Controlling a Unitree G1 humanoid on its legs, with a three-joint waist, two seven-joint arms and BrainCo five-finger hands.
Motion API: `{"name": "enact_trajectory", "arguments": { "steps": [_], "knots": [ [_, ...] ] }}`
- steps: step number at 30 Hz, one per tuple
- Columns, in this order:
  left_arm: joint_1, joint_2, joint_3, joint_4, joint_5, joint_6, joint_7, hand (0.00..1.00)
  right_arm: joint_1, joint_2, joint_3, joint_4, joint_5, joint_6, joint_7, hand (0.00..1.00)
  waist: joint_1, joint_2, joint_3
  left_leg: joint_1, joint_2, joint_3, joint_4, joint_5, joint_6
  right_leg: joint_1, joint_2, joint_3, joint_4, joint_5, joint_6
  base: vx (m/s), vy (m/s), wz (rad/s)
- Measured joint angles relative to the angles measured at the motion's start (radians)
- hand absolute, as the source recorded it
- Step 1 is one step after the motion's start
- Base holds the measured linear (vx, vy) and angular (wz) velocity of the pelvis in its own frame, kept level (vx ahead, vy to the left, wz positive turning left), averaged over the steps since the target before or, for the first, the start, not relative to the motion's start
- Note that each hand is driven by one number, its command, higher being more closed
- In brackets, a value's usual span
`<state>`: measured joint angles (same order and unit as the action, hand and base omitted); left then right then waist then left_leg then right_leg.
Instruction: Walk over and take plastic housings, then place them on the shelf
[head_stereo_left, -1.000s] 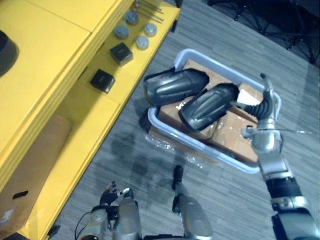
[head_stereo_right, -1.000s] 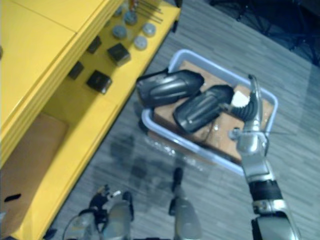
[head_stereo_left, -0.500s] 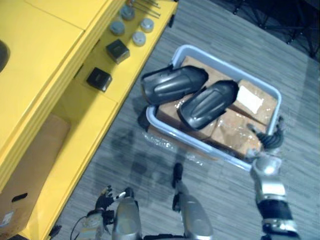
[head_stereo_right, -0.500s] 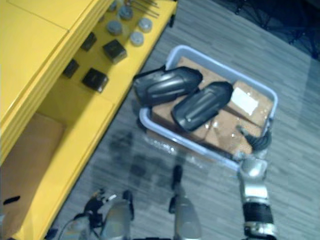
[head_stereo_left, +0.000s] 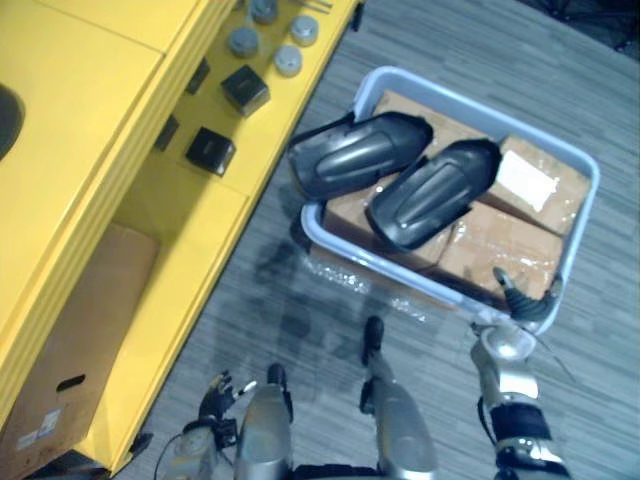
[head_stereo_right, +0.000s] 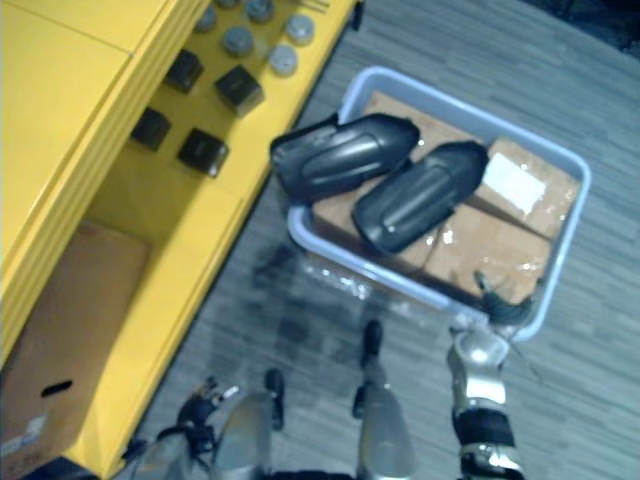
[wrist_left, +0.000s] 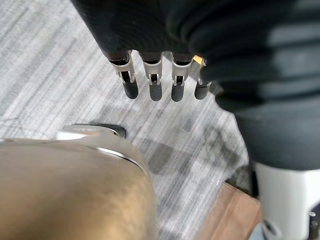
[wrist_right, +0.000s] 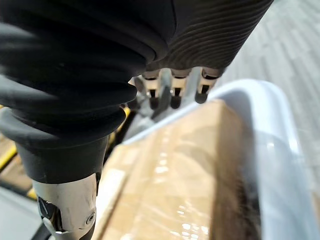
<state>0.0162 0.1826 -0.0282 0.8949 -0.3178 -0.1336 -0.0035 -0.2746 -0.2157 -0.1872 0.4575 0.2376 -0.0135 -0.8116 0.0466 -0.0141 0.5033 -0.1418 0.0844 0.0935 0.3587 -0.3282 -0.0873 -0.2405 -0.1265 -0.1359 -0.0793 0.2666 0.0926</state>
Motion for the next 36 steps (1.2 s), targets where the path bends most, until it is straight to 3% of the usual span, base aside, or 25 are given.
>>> {"name": "enact_trajectory", "arguments": {
  "steps": [4,8,13,15,19,24,29,36],
  "knots": [
    [-0.006,0.001,-0.035,0.029,-0.033,-0.014,-0.002,0.0,-0.063,0.0,-0.001,0.076,0.105,-0.073,-0.062,0.0,0.007,0.02,0.008,-0.005,-0.017,-0.007,-0.001,0.004,0.006,0.0,-0.016,-0.003,0.0,0.003,0.004,-0.01,0.027,0.06],
    [-0.012,-0.002,-0.057,0.039,-0.036,-0.018,-0.002,0.0,-0.086,0.002,-0.002,0.112,0.153,-0.128,-0.067,0.0,0.006,0.04,0.007,-0.022,-0.03,-0.039,0.0,0.008,0.013,-0.001,-0.029,-0.028,0.0,0.003,0.004,-0.01,0.012,0.19],
    [-0.016,-0.003,-0.065,0.049,-0.036,-0.019,-0.002,0.0,-0.103,0.043,0.0,0.118,0.159,-0.184,-0.113,0.0,0.014,0.045,0.006,-0.022,-0.038,-0.04,0.001,0.009,0.015,-0.001,-0.036,-0.029,0.0,0.004,0.005,0.0,0.003,0.02],
    [-0.016,-0.003,-0.065,0.05,-0.036,-0.02,-0.002,0.0,-0.106,0.055,0.0,0.118,0.145,-0.216,-0.169,0.0,0.014,0.045,0.006,-0.022,-0.041,-0.04,0.0,0.01,0.017,-0.001,-0.039,-0.029,0.0,0.004,0.005,0.0,0.0,0.0],
    [-0.016,-0.003,-0.067,0.055,-0.036,-0.023,-0.001,0.0,-0.104,0.062,0.0,0.107,0.061,-0.233,-0.263,0.0,0.011,0.045,0.006,-0.018,-0.047,-0.039,-0.001,0.01,0.017,0.001,-0.045,-0.029,0.0,0.007,0.011,0.0,0.0,0.0],
    [-0.016,-0.003,-0.067,0.06,-0.037,-0.022,-0.001,0.0,-0.099,0.063,-0.001,0.102,0.018,-0.255,-0.326,0.0,0.006,0.047,0.005,-0.016,-0.048,-0.039,-0.001,0.01,0.017,0.003,-0.047,-0.029,0.0,0.007,0.011,0.0,0.0,0.0],
    [-0.016,-0.006,-0.073,0.072,-0.037,-0.027,-0.002,0.0,-0.094,0.063,0.0,0.098,-0.018,-0.293,-0.326,0.0,0.001,0.054,0.0,-0.015,-0.047,-0.036,0.001,0.01,0.017,0.004,-0.046,-0.027,0.0,0.007,0.011,0.0,0.0,0.0],
    [-0.016,-0.005,-0.073,0.072,-0.038,-0.026,-0.005,0.0,-0.097,0.062,0.021,0.061,-0.016,-0.292,-0.299,0.0,0.002,0.054,0.0,-0.015,-0.044,-0.032,0.002,0.01,0.016,0.003,-0.044,-0.026,0.0,0.007,0.011,0.0,0.0,0.0]
  ]
}}
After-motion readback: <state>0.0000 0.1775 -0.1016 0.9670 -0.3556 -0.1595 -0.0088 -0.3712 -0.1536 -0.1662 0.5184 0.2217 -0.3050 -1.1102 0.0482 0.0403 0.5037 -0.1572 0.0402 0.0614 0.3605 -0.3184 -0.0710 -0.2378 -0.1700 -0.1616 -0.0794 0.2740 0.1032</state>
